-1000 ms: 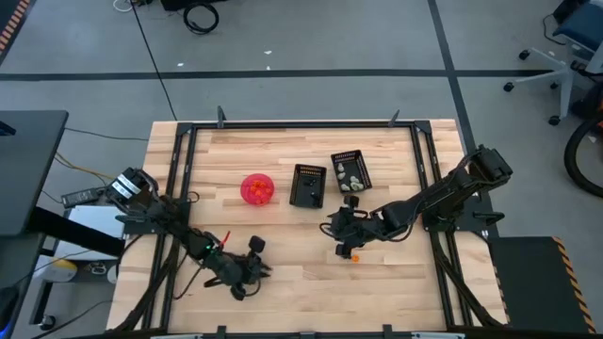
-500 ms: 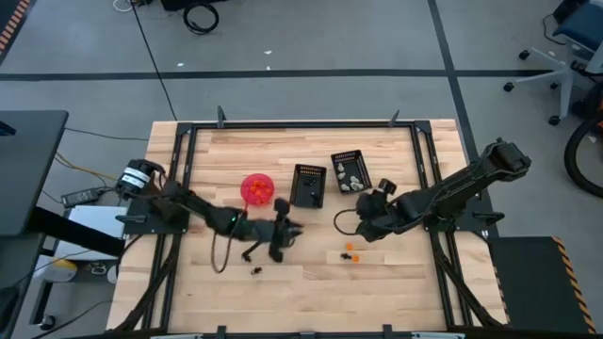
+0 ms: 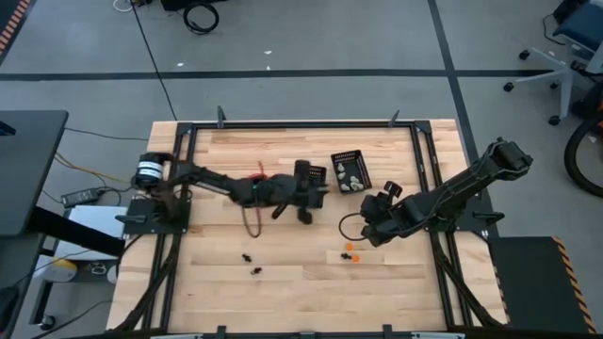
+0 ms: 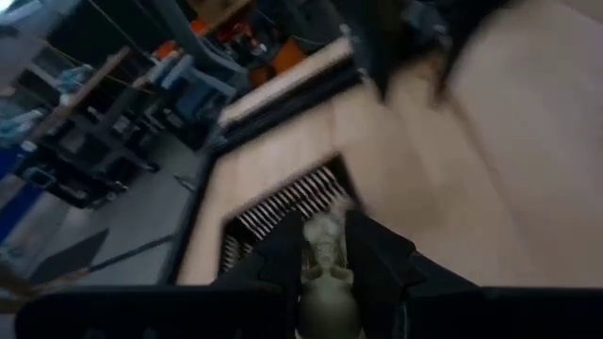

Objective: Sort Halloween decoration
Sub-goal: Put the white skull toy into the right black bin, then put the orange pumpkin toy into the red bowl

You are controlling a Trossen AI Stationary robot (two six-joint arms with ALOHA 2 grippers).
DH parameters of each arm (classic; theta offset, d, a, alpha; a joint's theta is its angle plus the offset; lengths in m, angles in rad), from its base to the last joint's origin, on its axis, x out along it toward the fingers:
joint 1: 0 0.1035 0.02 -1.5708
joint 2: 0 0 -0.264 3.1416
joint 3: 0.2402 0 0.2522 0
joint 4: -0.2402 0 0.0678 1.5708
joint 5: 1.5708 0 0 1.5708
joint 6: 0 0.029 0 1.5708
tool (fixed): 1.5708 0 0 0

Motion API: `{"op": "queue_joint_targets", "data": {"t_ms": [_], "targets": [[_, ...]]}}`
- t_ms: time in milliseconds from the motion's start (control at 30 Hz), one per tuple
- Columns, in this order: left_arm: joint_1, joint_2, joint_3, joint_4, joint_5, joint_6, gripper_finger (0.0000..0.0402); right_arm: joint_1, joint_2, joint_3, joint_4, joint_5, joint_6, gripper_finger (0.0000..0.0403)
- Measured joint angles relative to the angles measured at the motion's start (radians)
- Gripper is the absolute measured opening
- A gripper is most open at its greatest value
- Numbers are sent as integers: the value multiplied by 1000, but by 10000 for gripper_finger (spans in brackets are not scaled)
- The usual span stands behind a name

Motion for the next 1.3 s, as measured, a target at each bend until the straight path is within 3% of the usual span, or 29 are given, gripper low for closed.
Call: {"op": "queue_joint_targets", "data": {"t_ms": [567, 733, 1100, 1300], "targets": [[154, 369, 430, 7, 23, 4, 78, 73, 0, 0, -23, -4, 48, 169], [179, 449, 496, -4, 73, -29, 78, 89, 0, 0, -39, 2, 68, 169], [186, 532, 547, -7, 81, -220, 80, 95, 0, 0, -52, 6, 78, 169], [193, 547, 547, -10, 180, -341, 121, 95, 0, 0, -54, 8, 82, 169]]}}
